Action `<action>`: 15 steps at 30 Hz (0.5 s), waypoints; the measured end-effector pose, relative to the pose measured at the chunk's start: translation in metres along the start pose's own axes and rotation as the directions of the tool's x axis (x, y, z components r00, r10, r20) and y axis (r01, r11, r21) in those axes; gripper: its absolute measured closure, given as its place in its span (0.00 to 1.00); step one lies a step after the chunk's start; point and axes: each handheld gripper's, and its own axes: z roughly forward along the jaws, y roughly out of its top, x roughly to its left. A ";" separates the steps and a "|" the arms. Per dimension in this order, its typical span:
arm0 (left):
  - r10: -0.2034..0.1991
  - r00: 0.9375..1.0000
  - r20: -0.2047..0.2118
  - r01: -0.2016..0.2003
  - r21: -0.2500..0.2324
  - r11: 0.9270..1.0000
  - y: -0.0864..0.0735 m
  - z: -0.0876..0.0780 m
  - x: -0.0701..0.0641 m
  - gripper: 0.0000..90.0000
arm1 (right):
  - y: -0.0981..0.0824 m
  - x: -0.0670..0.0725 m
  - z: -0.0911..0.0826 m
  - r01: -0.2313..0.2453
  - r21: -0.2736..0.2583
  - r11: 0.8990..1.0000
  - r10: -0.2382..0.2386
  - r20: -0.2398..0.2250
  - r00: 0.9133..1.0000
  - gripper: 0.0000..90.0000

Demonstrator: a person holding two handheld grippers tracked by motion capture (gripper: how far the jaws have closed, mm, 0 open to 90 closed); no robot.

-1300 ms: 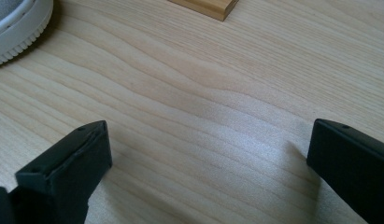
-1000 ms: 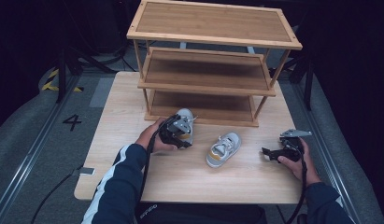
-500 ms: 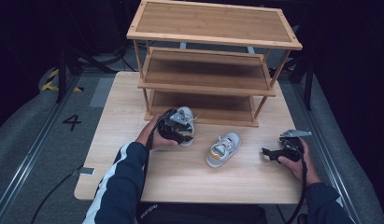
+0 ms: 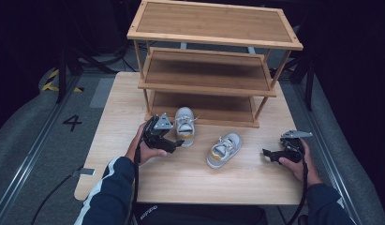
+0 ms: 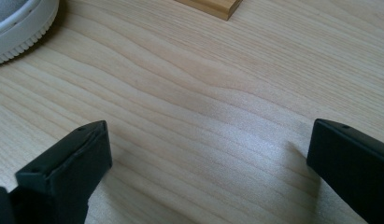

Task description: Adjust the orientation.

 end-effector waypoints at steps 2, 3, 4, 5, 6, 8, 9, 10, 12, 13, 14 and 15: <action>-0.029 0.999 0.020 0.029 0.021 0.999 -0.007 0.013 0.000 0.18 | 0.000 0.000 0.000 0.000 0.000 1.000 0.000 0.000 1.000 0.00; -0.039 0.999 0.028 0.038 0.036 0.999 -0.009 0.020 0.000 0.18 | 0.000 0.000 0.000 0.000 0.000 1.000 0.000 0.000 1.000 0.00; -0.053 0.998 0.032 0.052 0.054 0.997 -0.010 0.026 0.000 0.18 | 0.000 0.000 0.000 0.000 0.000 1.000 0.000 0.000 1.000 0.00; -0.071 0.997 0.040 0.068 0.065 0.996 -0.011 0.032 0.000 0.18 | 0.000 0.000 0.000 0.000 0.000 1.000 0.000 0.000 1.000 0.00; -0.082 0.996 0.024 0.080 0.072 0.994 -0.011 0.038 0.000 0.17 | 0.000 0.000 0.000 0.000 0.000 1.000 0.000 0.000 1.000 0.00; -0.079 0.997 -0.003 0.079 0.075 0.994 -0.011 0.043 0.001 0.16 | 0.000 0.000 0.000 0.000 0.000 1.000 0.000 0.000 1.000 0.00; -0.081 0.997 -0.015 0.082 0.053 0.995 -0.011 0.045 0.002 0.15 | 0.000 0.000 0.000 0.001 0.000 1.000 -0.001 0.001 1.000 0.00; -0.083 0.996 -0.014 0.084 0.048 0.995 -0.011 0.046 0.003 0.16 | 0.000 0.000 0.000 0.000 0.000 1.000 0.000 0.000 1.000 0.00; -0.086 0.996 -0.013 0.087 0.051 0.995 -0.011 0.046 0.004 0.16 | 0.000 0.000 0.000 0.000 0.000 1.000 0.000 0.000 1.000 0.00; -0.075 0.997 -0.018 0.075 0.049 0.996 -0.009 0.048 0.004 0.16 | 0.000 0.000 0.000 0.000 0.000 1.000 0.000 0.000 1.000 0.00; -0.076 0.997 -0.022 0.077 0.047 0.996 -0.007 0.049 0.003 0.17 | 0.000 0.000 0.000 0.000 0.000 1.000 0.000 0.001 1.000 0.00; -0.067 0.997 -0.033 0.069 0.052 0.996 -0.005 0.051 0.004 0.18 | 0.000 0.000 0.000 0.000 0.000 1.000 0.000 0.000 1.000 0.00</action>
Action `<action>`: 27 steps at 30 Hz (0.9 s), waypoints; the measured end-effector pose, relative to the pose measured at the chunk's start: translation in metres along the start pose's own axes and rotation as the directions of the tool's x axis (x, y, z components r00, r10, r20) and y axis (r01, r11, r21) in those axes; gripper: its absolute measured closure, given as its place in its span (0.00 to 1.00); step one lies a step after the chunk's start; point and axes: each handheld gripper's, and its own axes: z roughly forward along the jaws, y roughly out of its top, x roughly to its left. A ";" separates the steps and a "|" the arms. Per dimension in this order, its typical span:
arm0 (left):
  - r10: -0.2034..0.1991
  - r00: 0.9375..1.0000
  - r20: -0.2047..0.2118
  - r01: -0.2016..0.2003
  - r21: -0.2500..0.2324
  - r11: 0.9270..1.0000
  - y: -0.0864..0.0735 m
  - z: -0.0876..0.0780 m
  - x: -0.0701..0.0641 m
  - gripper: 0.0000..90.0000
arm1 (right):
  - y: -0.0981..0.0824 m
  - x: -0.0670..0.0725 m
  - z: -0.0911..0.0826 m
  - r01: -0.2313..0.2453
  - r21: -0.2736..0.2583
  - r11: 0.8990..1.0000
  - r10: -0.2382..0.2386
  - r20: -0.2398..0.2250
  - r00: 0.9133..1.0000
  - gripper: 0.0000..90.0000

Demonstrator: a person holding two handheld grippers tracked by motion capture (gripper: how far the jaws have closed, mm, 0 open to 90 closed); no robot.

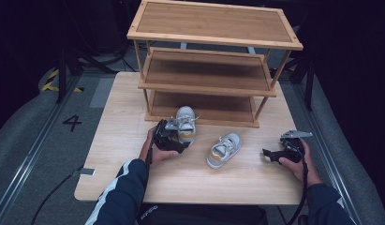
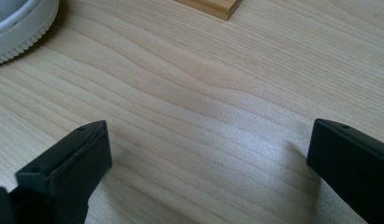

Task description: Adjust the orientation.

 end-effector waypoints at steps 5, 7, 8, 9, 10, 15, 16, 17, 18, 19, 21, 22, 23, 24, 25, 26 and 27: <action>-0.019 1.000 -0.011 0.018 -0.073 0.997 0.013 0.007 0.009 0.30 | 0.000 0.000 0.000 0.000 0.000 1.000 0.000 0.000 1.000 0.00; -0.021 1.000 -0.021 0.019 -0.084 0.996 0.018 0.010 0.015 0.35 | 0.000 0.000 0.000 0.000 0.000 1.000 0.000 -0.001 1.000 0.00; -0.038 0.999 -0.004 0.038 -0.094 0.995 0.021 0.011 0.018 0.36 | 0.000 0.000 0.000 0.000 0.000 1.000 0.000 0.000 1.000 0.00; -0.049 0.999 0.004 0.049 -0.107 0.993 0.024 0.011 0.021 0.37 | 0.000 0.000 0.000 0.000 0.000 1.000 0.000 0.000 1.000 0.00; -0.049 0.999 0.004 0.049 -0.107 0.993 0.024 0.011 0.021 0.37 | 0.000 0.000 0.000 0.000 0.000 1.000 0.000 0.000 1.000 0.00; -0.056 0.998 -0.024 0.054 -0.096 0.994 0.040 0.026 0.027 0.38 | 0.000 0.000 0.000 0.001 0.000 1.000 -0.001 -0.001 1.000 0.00; -0.060 0.998 -0.025 0.057 -0.102 0.993 0.041 0.028 0.028 0.39 | 0.000 0.000 0.000 0.001 0.000 1.000 -0.001 -0.001 1.000 0.00; -0.063 0.998 -0.027 0.060 -0.100 0.993 0.043 0.031 0.029 0.39 | 0.000 0.000 0.000 0.001 0.000 1.000 -0.001 -0.002 1.000 0.00; -0.066 0.997 -0.032 0.063 -0.105 0.993 0.045 0.033 0.030 0.39 | 0.000 0.000 0.000 0.001 0.000 1.000 -0.001 -0.002 1.000 0.00; -0.069 0.997 -0.038 0.065 -0.098 0.993 0.048 0.035 0.031 0.39 | 0.000 0.000 0.000 0.001 0.000 1.000 -0.001 -0.002 1.000 0.00; -0.065 0.997 -0.050 0.059 -0.106 0.993 0.052 0.040 0.033 0.39 | 0.000 0.000 0.000 0.002 0.000 1.000 -0.002 -0.002 1.000 0.00; -0.062 0.996 -0.057 0.056 -0.100 0.993 0.054 0.042 0.035 0.38 | 0.000 0.000 0.000 0.002 0.000 1.000 -0.002 -0.002 1.000 0.00; -0.079 0.995 -0.057 0.073 -0.102 0.992 0.056 0.045 0.036 0.38 | 0.000 0.000 0.000 0.002 0.000 1.000 -0.002 -0.003 1.000 0.00; -0.079 0.995 -0.057 0.073 -0.102 0.992 0.056 0.045 0.036 0.38 | 0.000 0.000 0.000 0.002 0.000 1.000 -0.002 -0.003 1.000 0.00; -0.097 0.994 -0.044 0.092 -0.098 0.991 0.057 0.047 0.037 0.38 | 0.000 0.000 0.000 0.002 0.000 1.000 -0.002 -0.002 1.000 0.00; -0.092 0.995 -0.029 0.088 -0.107 0.990 0.059 0.051 0.042 0.36 | 0.000 0.000 0.000 0.002 0.000 1.000 -0.002 -0.002 1.000 0.00; -0.104 0.994 -0.026 0.101 -0.097 0.990 0.060 0.053 0.041 0.35 | 0.000 0.000 0.000 0.002 0.000 1.000 -0.002 -0.002 1.000 0.00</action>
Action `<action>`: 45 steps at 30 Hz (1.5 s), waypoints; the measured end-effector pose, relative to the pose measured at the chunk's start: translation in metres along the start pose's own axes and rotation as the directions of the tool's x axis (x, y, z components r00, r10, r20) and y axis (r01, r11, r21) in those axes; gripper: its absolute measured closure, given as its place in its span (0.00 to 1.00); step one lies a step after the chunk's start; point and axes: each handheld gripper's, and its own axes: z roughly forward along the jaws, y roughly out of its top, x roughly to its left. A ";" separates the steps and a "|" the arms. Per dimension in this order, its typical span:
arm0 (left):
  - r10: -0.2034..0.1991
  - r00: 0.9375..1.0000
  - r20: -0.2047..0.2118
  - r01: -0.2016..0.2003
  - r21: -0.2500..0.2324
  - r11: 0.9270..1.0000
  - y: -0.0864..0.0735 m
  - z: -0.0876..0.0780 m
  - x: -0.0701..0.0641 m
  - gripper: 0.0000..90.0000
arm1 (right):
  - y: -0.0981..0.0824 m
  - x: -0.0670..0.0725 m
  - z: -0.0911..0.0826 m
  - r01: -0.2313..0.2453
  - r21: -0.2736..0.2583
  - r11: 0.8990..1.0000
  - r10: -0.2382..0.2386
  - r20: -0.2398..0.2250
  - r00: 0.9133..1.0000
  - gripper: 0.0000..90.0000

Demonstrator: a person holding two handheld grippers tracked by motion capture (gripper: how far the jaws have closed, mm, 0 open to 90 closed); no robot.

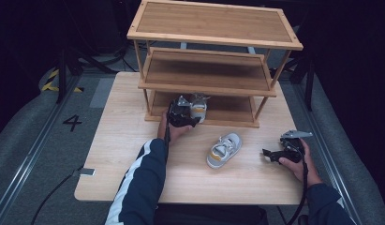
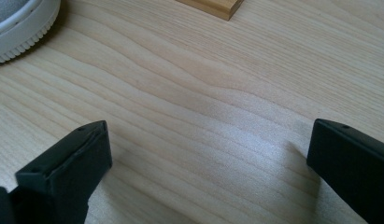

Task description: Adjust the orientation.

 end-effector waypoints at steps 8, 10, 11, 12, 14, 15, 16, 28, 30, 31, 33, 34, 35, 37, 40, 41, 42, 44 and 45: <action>0.068 0.997 -0.048 -0.066 0.039 0.997 0.013 0.011 0.004 0.30 | 0.000 0.000 0.000 -0.001 0.000 1.000 0.001 -0.001 1.000 0.00; 0.072 0.996 -0.046 -0.070 0.041 0.997 0.013 0.012 0.004 0.30 | 0.000 0.000 0.000 -0.001 0.000 1.000 0.001 -0.001 1.000 0.00; 0.079 0.996 -0.042 -0.077 0.048 0.996 0.014 0.011 0.004 0.30 | 0.000 0.000 0.000 -0.001 0.000 1.000 0.001 -0.001 1.000 0.00; 0.089 0.995 -0.053 -0.086 0.042 0.995 0.014 0.006 0.002 0.33 | 0.000 0.000 0.000 -0.001 0.000 1.000 0.001 -0.001 1.000 0.00; 0.101 0.994 -0.033 -0.100 0.036 0.994 0.014 0.003 0.002 0.32 | -0.001 0.000 -0.001 0.002 -0.001 1.000 -0.002 -0.002 1.000 0.00; 0.039 0.999 -0.018 -0.039 0.028 0.999 0.009 -0.004 -0.006 0.31 | -0.001 0.000 -0.001 0.002 -0.001 1.000 -0.002 -0.002 1.000 0.00; 0.039 0.999 -0.018 -0.039 0.028 0.999 0.009 -0.004 -0.006 0.31 | -0.001 0.000 -0.001 0.002 -0.001 1.000 -0.002 -0.002 1.000 0.00; 0.220 0.974 0.055 -0.226 0.173 0.958 -0.040 -0.079 -0.040 0.27 | -0.001 0.000 -0.001 0.002 -0.001 1.000 -0.002 -0.002 1.000 0.00; 0.214 0.976 0.037 -0.217 0.194 0.957 -0.053 -0.095 -0.044 0.25 | -0.001 0.000 -0.001 0.002 -0.001 1.000 -0.002 -0.002 1.000 0.00; 0.228 0.973 0.026 -0.229 0.193 0.954 -0.062 -0.108 -0.044 0.24 | -0.001 0.000 -0.001 0.002 0.000 1.000 -0.002 -0.003 1.000 0.00; 0.245 0.970 -0.012 -0.237 0.207 0.949 -0.073 -0.122 -0.046 0.24 | -0.001 0.000 -0.001 0.002 0.000 1.000 -0.002 -0.003 1.000 0.00; 0.249 0.968 -0.023 -0.239 0.209 0.948 -0.078 -0.128 -0.047 0.24 | -0.001 0.000 -0.001 0.002 0.000 1.000 -0.002 -0.003 1.000 0.00; 0.244 0.969 -0.034 -0.232 0.210 0.950 -0.084 -0.134 -0.047 0.24 | -0.001 0.000 -0.001 0.002 0.000 1.000 -0.002 -0.003 1.000 0.00; 0.239 0.970 -0.039 -0.225 0.217 0.950 -0.096 -0.146 -0.047 0.23 | -0.001 0.000 -0.001 0.002 -0.001 1.000 -0.002 -0.003 1.000 0.00; 0.217 0.976 -0.028 -0.206 0.223 0.953 -0.111 -0.157 -0.045 0.23 | -0.001 0.000 -0.001 0.001 0.000 1.000 -0.001 -0.003 1.000 0.00; 0.216 0.976 -0.030 -0.203 0.231 0.951 -0.117 -0.160 -0.044 0.23 | -0.001 0.000 -0.001 0.003 0.000 1.000 -0.003 -0.003 1.000 0.00; 0.213 0.977 -0.030 -0.200 0.241 0.950 -0.123 -0.163 -0.043 0.23 | -0.001 0.000 -0.001 0.003 -0.001 1.000 -0.003 -0.002 1.000 0.00; 0.200 0.980 -0.026 -0.186 0.257 0.948 -0.132 -0.167 -0.041 0.24 | -0.001 0.001 -0.001 -0.001 -0.001 1.000 0.001 -0.001 1.000 0.00; 0.200 0.980 -0.026 -0.186 0.257 0.948 -0.132 -0.167 -0.041 0.24 | -0.001 0.001 -0.001 -0.001 -0.001 1.000 0.001 -0.001 1.000 0.00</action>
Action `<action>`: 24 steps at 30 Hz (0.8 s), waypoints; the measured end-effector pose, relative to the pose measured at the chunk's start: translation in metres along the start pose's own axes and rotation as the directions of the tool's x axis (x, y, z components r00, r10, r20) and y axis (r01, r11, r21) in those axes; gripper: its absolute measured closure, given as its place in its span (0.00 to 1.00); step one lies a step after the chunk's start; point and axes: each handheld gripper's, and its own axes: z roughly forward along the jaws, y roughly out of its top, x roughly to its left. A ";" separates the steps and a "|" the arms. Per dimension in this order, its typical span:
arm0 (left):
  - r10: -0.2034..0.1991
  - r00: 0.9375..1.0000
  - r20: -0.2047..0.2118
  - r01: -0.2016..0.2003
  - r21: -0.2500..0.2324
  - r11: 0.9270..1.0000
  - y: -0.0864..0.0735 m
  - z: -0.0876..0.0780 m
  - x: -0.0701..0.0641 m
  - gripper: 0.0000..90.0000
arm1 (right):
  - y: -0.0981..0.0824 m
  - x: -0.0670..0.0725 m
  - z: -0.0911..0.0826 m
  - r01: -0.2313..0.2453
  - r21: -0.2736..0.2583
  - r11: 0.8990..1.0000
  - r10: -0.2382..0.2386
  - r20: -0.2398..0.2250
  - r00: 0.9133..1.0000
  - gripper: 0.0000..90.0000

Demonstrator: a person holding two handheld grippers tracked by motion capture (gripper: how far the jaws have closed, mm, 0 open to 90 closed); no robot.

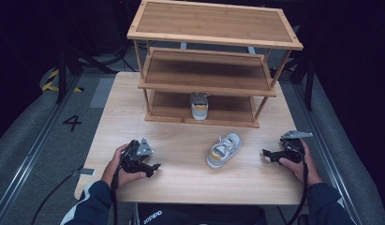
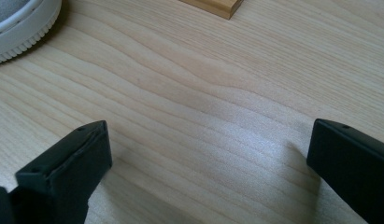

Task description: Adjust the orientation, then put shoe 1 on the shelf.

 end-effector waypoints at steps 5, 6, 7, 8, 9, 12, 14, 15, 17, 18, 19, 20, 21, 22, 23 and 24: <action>-0.071 0.997 0.026 0.072 -0.008 0.997 -0.020 -0.006 0.001 0.21 | 0.000 0.001 0.000 -0.006 0.000 1.000 0.006 0.004 1.000 0.00; -0.094 0.995 0.034 0.095 -0.014 0.995 -0.023 -0.006 0.001 0.21 | 0.000 0.001 0.000 -0.007 0.001 1.000 0.007 0.007 1.000 0.00; -0.128 0.990 0.057 0.129 -0.021 0.991 -0.026 -0.006 0.001 0.20 | 0.000 0.001 0.000 -0.009 0.001 1.000 0.009 0.008 1.000 0.00; -0.133 0.990 0.055 0.135 -0.040 0.990 -0.030 -0.007 0.001 0.19 | 0.000 0.001 0.000 -0.009 0.001 1.000 0.009 0.008 1.000 0.00; -0.138 0.989 0.055 0.141 -0.053 0.989 -0.032 -0.007 0.000 0.18 | 0.000 0.001 0.000 -0.009 0.002 1.000 0.009 0.008 1.000 0.00; -0.142 0.989 0.047 0.146 -0.089 0.985 -0.037 -0.007 -0.001 0.17 | 0.001 0.001 0.001 -0.006 0.002 1.000 0.006 0.012 1.000 0.00; -0.140 0.989 0.046 0.144 -0.093 0.985 -0.039 -0.007 -0.001 0.17 | 0.001 0.000 0.001 -0.002 0.001 1.000 0.002 0.006 1.000 0.00; -0.139 0.989 0.047 0.143 -0.093 0.985 -0.039 -0.007 -0.001 0.17 | 0.001 0.000 0.001 0.005 0.004 1.000 -0.005 0.001 1.000 0.00; -0.132 0.990 0.054 0.136 -0.090 0.987 -0.038 -0.007 0.000 0.17 | 0.001 -0.001 0.000 0.008 0.007 1.000 -0.008 -0.007 1.000 0.01; -0.127 0.990 0.055 0.131 -0.090 0.987 -0.038 -0.007 0.001 0.16 | 0.001 -0.002 0.000 0.010 0.007 1.000 -0.010 -0.005 1.000 0.01; -0.133 0.989 0.060 0.138 -0.091 0.986 -0.038 -0.006 0.001 0.15 | 0.001 -0.002 0.000 0.006 0.005 1.000 -0.006 -0.001 1.000 0.02; -0.132 0.990 0.059 0.137 -0.091 0.986 -0.038 -0.006 0.001 0.15 | 0.001 -0.002 0.000 0.008 0.001 1.000 -0.008 -0.001 1.000 0.06; -0.132 0.989 0.060 0.137 -0.091 0.986 -0.038 -0.006 0.001 0.15 | 0.001 -0.002 -0.002 0.010 -0.006 1.000 -0.010 -0.009 1.000 0.14; -0.132 0.990 0.058 0.137 -0.091 0.986 -0.038 -0.006 0.001 0.15 | 0.002 -0.002 -0.003 0.003 -0.021 1.000 -0.004 -0.017 1.000 0.25; -0.132 0.989 0.060 0.137 -0.090 0.986 -0.038 -0.006 0.001 0.15 | 0.004 -0.002 -0.004 0.009 -0.032 0.999 -0.010 -0.029 1.000 0.26; -0.133 0.989 0.060 0.138 -0.090 0.986 -0.038 -0.006 0.001 0.15 | 0.005 -0.001 -0.005 0.010 -0.040 0.999 -0.011 -0.030 0.999 0.19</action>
